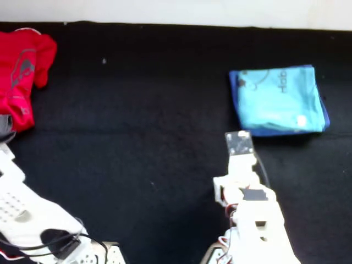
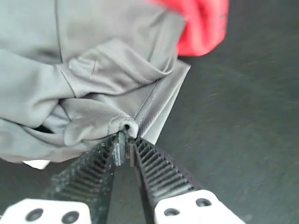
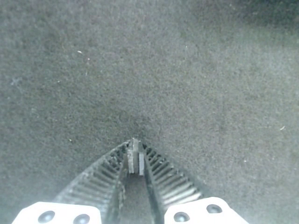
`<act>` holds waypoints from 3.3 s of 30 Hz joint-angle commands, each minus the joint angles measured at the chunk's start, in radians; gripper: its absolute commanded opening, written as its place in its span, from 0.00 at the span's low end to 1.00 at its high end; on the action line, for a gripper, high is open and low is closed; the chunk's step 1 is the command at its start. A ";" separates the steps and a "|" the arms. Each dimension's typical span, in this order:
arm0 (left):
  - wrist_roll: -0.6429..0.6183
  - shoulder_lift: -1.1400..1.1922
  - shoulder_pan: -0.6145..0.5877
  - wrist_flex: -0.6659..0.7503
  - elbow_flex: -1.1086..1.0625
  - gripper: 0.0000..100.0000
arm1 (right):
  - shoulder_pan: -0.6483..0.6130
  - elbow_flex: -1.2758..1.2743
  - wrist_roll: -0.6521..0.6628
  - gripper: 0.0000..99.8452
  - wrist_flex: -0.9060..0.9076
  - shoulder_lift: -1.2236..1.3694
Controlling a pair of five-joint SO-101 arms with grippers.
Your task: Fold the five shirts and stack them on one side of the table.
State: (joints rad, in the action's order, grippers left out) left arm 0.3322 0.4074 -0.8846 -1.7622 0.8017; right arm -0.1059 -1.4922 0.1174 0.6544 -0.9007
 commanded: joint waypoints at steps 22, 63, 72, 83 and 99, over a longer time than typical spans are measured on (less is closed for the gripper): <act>-0.203 -0.809 1.132 -0.012 -0.346 0.01 | -0.010 0.002 0.011 0.01 -0.021 -0.013; 0.244 -0.251 -0.001 0.273 -1.043 0.16 | -0.010 0.002 0.011 0.01 -0.021 -0.013; 0.242 -0.498 0.239 0.087 -1.167 0.16 | -0.010 0.002 0.011 0.01 -0.021 -0.013; 0.238 -0.730 0.351 0.519 -1.620 0.17 | -0.010 0.002 0.011 0.01 -0.021 -0.013; 0.221 -0.903 0.254 0.180 -1.244 0.01 | -0.010 0.001 0.006 0.01 -0.021 -0.013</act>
State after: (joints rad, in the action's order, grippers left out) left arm 0.5547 -0.4120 -0.5946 -1.4553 -0.5961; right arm -0.1059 -1.4937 0.1174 0.6513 -0.9007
